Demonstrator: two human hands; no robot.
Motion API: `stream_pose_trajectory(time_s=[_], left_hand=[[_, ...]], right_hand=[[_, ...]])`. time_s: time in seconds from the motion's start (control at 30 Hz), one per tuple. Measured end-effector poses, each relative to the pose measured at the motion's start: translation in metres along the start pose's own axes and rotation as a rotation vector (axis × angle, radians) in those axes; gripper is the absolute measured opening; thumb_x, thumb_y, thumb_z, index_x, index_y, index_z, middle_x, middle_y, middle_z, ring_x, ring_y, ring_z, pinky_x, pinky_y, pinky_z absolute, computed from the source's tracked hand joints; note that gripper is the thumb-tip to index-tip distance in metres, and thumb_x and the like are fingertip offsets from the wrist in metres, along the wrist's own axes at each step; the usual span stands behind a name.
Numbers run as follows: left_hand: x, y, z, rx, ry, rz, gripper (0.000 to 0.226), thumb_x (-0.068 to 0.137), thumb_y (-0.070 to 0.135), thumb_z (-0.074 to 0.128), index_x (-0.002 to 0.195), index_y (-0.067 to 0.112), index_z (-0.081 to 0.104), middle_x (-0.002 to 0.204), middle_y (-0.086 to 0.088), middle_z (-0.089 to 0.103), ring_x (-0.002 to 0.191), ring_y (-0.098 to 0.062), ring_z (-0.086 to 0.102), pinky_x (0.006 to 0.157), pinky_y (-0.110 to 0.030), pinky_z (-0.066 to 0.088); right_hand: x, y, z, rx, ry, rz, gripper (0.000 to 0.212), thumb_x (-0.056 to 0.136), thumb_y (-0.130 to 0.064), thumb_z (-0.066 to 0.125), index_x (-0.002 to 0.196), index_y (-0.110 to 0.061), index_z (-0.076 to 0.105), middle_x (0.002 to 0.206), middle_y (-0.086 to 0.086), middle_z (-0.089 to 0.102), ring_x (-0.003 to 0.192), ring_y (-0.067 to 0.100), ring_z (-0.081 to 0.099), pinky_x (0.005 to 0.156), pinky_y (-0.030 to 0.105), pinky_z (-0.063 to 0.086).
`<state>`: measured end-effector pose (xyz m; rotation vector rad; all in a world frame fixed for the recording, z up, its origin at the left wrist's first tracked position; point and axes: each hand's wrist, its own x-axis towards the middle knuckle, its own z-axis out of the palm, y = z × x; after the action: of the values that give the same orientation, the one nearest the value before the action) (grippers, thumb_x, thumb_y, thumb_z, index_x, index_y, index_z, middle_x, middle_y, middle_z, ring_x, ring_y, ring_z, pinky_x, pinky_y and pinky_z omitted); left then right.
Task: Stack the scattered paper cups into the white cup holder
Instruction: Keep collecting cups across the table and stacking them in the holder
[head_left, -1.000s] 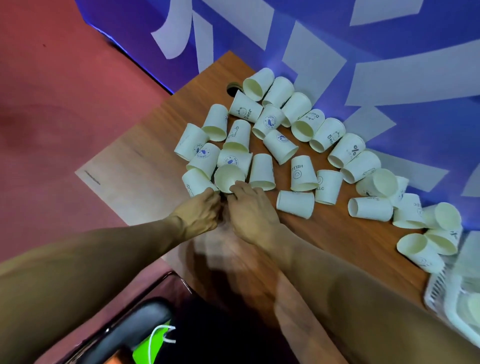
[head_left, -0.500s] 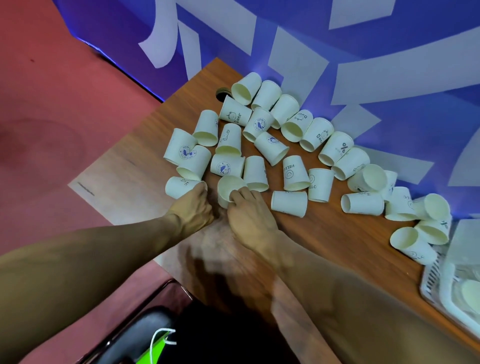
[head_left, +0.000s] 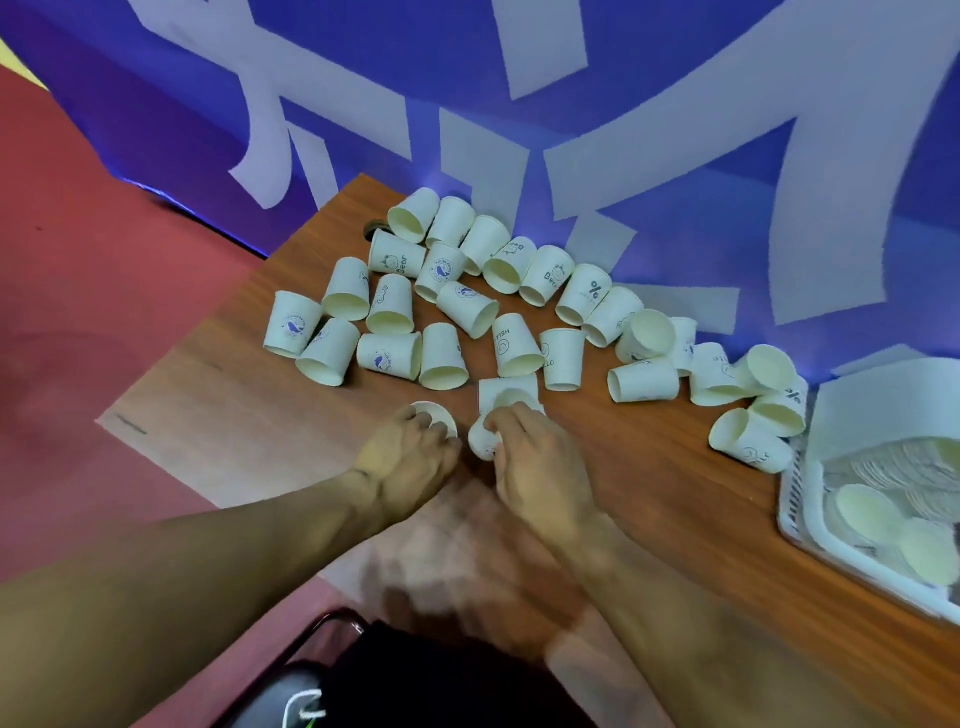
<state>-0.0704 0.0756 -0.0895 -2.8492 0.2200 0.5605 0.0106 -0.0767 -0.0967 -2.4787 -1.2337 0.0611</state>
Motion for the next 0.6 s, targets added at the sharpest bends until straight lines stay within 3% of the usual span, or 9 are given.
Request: stream_pose_trajectory(time_s=[0.1,0.17,0.23,0.37,0.5,0.6], left_hand=[[0.007,0.027,-0.021,-0.120,0.131,-0.029,0.032,0.085,0.014,0.047,0.116,0.013,0.054,0.104,-0.005,0.061,0.095,-0.029,0.056,0.075,-0.034,0.038],[0.019,0.053,-0.038,-0.151,0.225,-0.037,0.019,0.076,0.016,0.060,0.095,0.017,0.061,0.082,0.000,0.062,0.075,-0.025,0.058,0.058,-0.030,0.031],[0.033,0.085,-0.054,-0.210,0.327,-0.034,0.011,0.074,0.016,0.067,0.082,0.018,0.059,0.071,0.000,0.057,0.064,-0.026,0.055,0.050,-0.029,0.027],[0.057,0.153,-0.098,-0.299,0.484,0.011,0.009,0.079,0.020,0.064,0.084,0.016,0.058,0.073,-0.002,0.058,0.062,-0.029,0.056,0.048,-0.030,0.027],[0.083,0.220,-0.130,-0.429,0.555,0.053,0.015,0.085,0.025,0.062,0.098,0.017,0.062,0.084,-0.002,0.063,0.070,-0.028,0.059,0.052,-0.033,0.042],[0.111,0.268,-0.153,-0.501,0.607,0.059,0.017,0.085,0.026,0.065,0.100,0.019,0.063,0.087,0.000,0.065,0.074,-0.025,0.060,0.053,-0.033,0.046]], right_hand=[[-0.035,0.022,-0.025,0.021,0.077,0.124,0.039,0.077,-0.005,0.064,0.115,-0.016,0.061,0.104,0.000,0.064,0.086,0.021,0.060,0.065,0.033,0.051],[-0.063,0.042,-0.042,0.023,0.141,0.217,0.042,0.077,-0.007,0.066,0.119,-0.015,0.062,0.105,0.000,0.066,0.088,0.021,0.062,0.067,0.032,0.051],[-0.093,0.063,-0.060,0.013,0.192,0.292,0.045,0.074,-0.005,0.069,0.117,-0.015,0.064,0.102,0.000,0.067,0.085,0.022,0.063,0.065,0.031,0.051],[-0.151,0.114,-0.097,0.034,0.298,0.420,0.044,0.073,-0.004,0.068,0.114,-0.017,0.064,0.098,-0.002,0.066,0.085,0.022,0.062,0.065,0.033,0.050],[-0.215,0.176,-0.131,0.049,0.470,0.463,0.038,0.075,-0.004,0.065,0.112,-0.013,0.065,0.096,0.003,0.068,0.084,0.026,0.064,0.067,0.034,0.052],[-0.249,0.220,-0.152,0.010,0.563,0.554,0.033,0.079,-0.009,0.061,0.111,-0.014,0.066,0.095,0.003,0.066,0.085,0.025,0.063,0.068,0.036,0.053]])
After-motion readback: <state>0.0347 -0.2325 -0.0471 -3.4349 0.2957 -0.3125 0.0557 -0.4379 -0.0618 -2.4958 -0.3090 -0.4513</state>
